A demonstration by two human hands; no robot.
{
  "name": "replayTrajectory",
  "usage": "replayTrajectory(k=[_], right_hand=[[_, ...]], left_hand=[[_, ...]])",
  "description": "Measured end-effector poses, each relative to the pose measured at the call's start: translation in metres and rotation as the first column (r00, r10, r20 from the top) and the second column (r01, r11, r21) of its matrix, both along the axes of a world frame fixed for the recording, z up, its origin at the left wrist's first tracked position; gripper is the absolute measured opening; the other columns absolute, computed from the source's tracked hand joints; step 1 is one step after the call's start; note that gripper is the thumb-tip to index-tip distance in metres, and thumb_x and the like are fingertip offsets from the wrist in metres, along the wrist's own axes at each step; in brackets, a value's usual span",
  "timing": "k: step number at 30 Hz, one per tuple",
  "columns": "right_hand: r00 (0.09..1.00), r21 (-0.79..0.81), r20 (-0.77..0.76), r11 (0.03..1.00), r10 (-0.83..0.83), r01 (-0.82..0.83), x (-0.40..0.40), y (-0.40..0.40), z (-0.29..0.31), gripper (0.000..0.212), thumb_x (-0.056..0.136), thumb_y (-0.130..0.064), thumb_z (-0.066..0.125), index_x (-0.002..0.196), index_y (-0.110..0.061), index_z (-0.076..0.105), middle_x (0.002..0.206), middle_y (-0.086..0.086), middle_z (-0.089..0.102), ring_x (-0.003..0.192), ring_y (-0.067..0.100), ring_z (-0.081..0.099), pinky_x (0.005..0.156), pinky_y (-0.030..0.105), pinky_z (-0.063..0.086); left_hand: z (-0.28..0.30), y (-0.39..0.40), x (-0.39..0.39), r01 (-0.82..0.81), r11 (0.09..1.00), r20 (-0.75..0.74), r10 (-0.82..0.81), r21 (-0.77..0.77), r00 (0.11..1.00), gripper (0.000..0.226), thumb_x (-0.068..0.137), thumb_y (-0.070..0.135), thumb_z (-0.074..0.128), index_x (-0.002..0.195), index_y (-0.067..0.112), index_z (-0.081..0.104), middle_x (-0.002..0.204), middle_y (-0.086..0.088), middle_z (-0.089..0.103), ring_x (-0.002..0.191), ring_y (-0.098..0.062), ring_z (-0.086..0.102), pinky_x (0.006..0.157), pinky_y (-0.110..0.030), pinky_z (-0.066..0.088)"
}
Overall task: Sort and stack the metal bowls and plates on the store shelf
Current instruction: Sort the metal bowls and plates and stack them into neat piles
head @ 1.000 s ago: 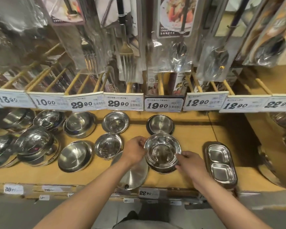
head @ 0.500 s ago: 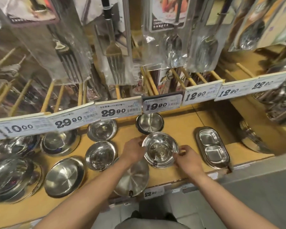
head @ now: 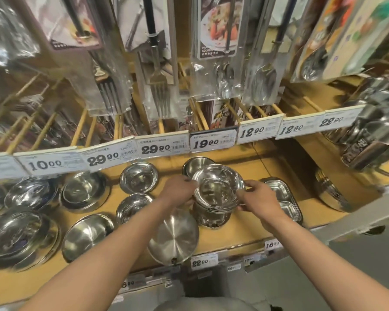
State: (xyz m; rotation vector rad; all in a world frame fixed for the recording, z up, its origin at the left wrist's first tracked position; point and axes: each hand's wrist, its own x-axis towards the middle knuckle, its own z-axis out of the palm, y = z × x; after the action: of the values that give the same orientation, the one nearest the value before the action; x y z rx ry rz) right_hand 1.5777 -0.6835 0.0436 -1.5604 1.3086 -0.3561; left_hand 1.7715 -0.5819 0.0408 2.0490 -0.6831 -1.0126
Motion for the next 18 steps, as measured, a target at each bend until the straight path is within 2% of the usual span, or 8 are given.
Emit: replayTrajectory(k=[2,4,7,9,12,13,16,18], right_hand=[[0.999,-0.010,0.003,0.999,0.036,-0.036,-0.003,-0.002,0.008,0.024,0.085,-0.015,0.070,0.109,-0.019,0.072,0.071,0.008,0.077,0.061,0.019,0.073,0.079,0.046,0.063],[0.997,-0.002,0.027,0.997,0.073,-0.073,-0.005,-0.004,0.015,0.026,0.084,-0.013,0.071,0.110,-0.017,0.072,0.072,0.009,0.077,0.059,0.017,0.070,0.076,0.043,0.064],[0.991,0.020,0.061,0.993,0.116,-0.117,-0.009,-0.006,0.021,0.029,0.083,-0.009,0.073,0.111,-0.015,0.072,0.074,0.007,0.077,0.058,0.014,0.069,0.066,0.031,0.062],[0.987,0.019,0.069,0.989,0.147,-0.149,-0.011,-0.007,0.024,0.025,0.082,-0.008,0.073,0.106,-0.015,0.074,0.071,0.004,0.076,0.057,0.013,0.068,0.063,0.029,0.062],[0.981,0.011,0.059,0.982,0.187,-0.188,-0.009,-0.012,0.031,0.015,0.085,-0.009,0.072,0.097,-0.018,0.075,0.067,0.000,0.074,0.052,0.009,0.064,0.058,0.024,0.059],[0.979,0.010,0.056,0.980,0.196,-0.197,-0.008,-0.014,0.032,0.013,0.086,-0.010,0.071,0.095,-0.018,0.075,0.069,0.000,0.073,0.050,0.009,0.063,0.056,0.023,0.058],[0.970,0.013,0.069,0.972,0.231,-0.233,-0.008,-0.020,0.037,0.015,0.086,-0.008,0.070,0.098,-0.016,0.076,0.081,0.009,0.078,0.057,0.015,0.063,0.060,0.027,0.058],[0.964,0.023,0.091,0.967,0.250,-0.253,-0.007,-0.022,0.038,0.021,0.085,-0.007,0.070,0.103,-0.015,0.076,0.083,0.012,0.079,0.060,0.017,0.064,0.062,0.028,0.059]], left_hand=[[0.006,0.002,-0.001,0.009,1.000,0.047,-0.009,0.008,0.999,0.038,0.096,0.022,0.057,0.058,0.015,0.053,0.045,0.006,0.056,0.043,-0.012,0.059,0.053,-0.028,0.058],[0.011,0.005,-0.005,0.009,1.000,0.132,-0.012,0.025,0.991,0.046,0.097,0.022,0.056,0.052,0.019,0.045,0.035,0.012,0.047,0.034,-0.004,0.050,0.041,-0.017,0.044],[0.018,0.012,-0.011,-0.018,0.999,0.201,0.011,0.036,0.979,0.051,0.096,0.022,0.057,0.048,0.020,0.040,0.030,0.011,0.040,0.027,-0.001,0.041,0.035,-0.011,0.033],[0.023,0.017,-0.014,-0.044,0.998,0.175,0.036,0.042,0.984,0.050,0.095,0.022,0.057,0.047,0.019,0.044,0.035,0.006,0.052,0.036,-0.006,0.056,0.044,-0.014,0.044],[0.037,0.018,-0.021,-0.081,0.995,0.123,0.073,0.063,0.990,0.043,0.095,0.028,0.057,0.054,0.014,0.053,0.068,-0.016,0.072,0.078,-0.035,0.075,0.077,-0.039,0.058],[0.040,0.017,-0.023,-0.086,0.994,0.115,0.077,0.073,0.990,0.041,0.095,0.029,0.056,0.058,0.013,0.054,0.072,-0.018,0.072,0.080,-0.037,0.074,0.080,-0.042,0.058],[0.047,0.017,-0.025,-0.125,0.986,0.159,0.106,0.113,0.982,0.040,0.095,0.033,0.056,0.059,0.014,0.055,0.058,-0.006,0.064,0.060,-0.023,0.062,0.064,-0.029,0.051],[0.049,0.017,-0.026,-0.172,0.981,0.065,0.167,0.087,0.984,0.035,0.094,0.029,0.060,0.064,0.012,0.057,0.058,-0.007,0.064,0.062,-0.026,0.064,0.071,-0.037,0.056]])
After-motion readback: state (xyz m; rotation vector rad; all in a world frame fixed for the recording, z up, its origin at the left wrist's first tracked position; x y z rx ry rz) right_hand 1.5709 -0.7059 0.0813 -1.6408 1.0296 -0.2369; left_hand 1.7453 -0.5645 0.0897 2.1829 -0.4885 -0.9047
